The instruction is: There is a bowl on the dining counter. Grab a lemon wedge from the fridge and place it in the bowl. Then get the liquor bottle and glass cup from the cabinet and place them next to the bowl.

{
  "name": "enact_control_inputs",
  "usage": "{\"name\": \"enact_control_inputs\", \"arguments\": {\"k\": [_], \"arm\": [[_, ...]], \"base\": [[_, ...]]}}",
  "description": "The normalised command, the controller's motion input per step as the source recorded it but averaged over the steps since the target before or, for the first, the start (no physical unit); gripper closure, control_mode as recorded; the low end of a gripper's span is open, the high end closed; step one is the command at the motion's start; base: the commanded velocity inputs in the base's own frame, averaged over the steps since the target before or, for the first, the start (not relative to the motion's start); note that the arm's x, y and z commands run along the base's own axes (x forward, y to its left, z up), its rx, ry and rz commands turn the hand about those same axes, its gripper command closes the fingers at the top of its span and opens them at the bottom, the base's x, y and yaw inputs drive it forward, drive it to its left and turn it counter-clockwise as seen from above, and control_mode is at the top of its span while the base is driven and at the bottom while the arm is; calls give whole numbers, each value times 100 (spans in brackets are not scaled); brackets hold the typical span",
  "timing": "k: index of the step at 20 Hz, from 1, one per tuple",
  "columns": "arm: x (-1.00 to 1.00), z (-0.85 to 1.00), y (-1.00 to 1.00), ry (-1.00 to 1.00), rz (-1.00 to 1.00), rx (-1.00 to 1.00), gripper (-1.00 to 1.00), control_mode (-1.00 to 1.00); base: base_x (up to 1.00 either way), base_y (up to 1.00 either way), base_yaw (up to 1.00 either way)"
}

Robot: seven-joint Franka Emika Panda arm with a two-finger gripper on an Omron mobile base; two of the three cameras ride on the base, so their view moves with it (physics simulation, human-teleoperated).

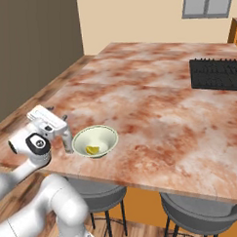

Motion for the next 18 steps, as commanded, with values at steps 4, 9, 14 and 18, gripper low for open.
{"name": "enact_control_inputs", "arguments": {"k": [4,9,14,18], "arm": [[-41,100,0,-21,0,8,-100,-100],[-72,100,-2,0,0,12,-100,-100],[-95,100,-13,18,0,18,-100,-100],[-96,100,-18,27,0,17,-100,-100]], "base": [[0,0,0],[0,0,0],[0,0,0],[0,0,0]]}}
